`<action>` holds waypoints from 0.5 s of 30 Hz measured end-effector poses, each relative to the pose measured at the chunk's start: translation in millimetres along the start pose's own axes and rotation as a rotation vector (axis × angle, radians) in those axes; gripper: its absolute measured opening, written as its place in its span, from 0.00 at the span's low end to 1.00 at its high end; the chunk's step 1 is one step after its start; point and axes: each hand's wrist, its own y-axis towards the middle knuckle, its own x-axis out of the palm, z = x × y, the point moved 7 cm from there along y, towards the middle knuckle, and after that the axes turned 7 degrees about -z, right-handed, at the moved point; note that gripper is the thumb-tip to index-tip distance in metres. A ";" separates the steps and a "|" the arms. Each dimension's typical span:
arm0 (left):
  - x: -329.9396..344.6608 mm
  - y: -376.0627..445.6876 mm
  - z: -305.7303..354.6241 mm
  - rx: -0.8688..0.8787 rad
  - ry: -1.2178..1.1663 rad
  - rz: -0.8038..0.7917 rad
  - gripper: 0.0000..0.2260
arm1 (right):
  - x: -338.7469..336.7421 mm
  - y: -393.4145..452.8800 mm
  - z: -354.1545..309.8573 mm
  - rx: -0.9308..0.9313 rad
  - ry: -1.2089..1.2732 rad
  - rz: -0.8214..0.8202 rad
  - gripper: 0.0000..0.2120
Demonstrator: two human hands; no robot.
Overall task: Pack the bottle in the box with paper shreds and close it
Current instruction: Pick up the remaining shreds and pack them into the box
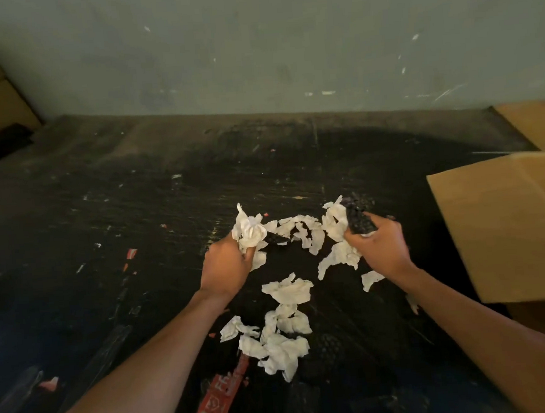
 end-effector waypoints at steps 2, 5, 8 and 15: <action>-18.1 -15.8 12.7 0.047 -0.015 0.046 0.13 | -18.5 -17.0 -17.2 -0.009 0.005 0.035 0.04; -42.2 -45.4 31.4 0.085 -0.020 0.109 0.13 | -48.0 -47.5 -42.9 -0.046 0.004 0.088 0.03; -60.7 -81.0 51.2 0.132 -0.039 0.135 0.11 | -74.7 -78.3 -58.2 -0.057 -0.007 0.133 0.05; -86.8 -133.1 112.6 0.191 -0.092 0.200 0.11 | -148.2 -134.8 -87.4 -0.095 -0.052 0.267 0.12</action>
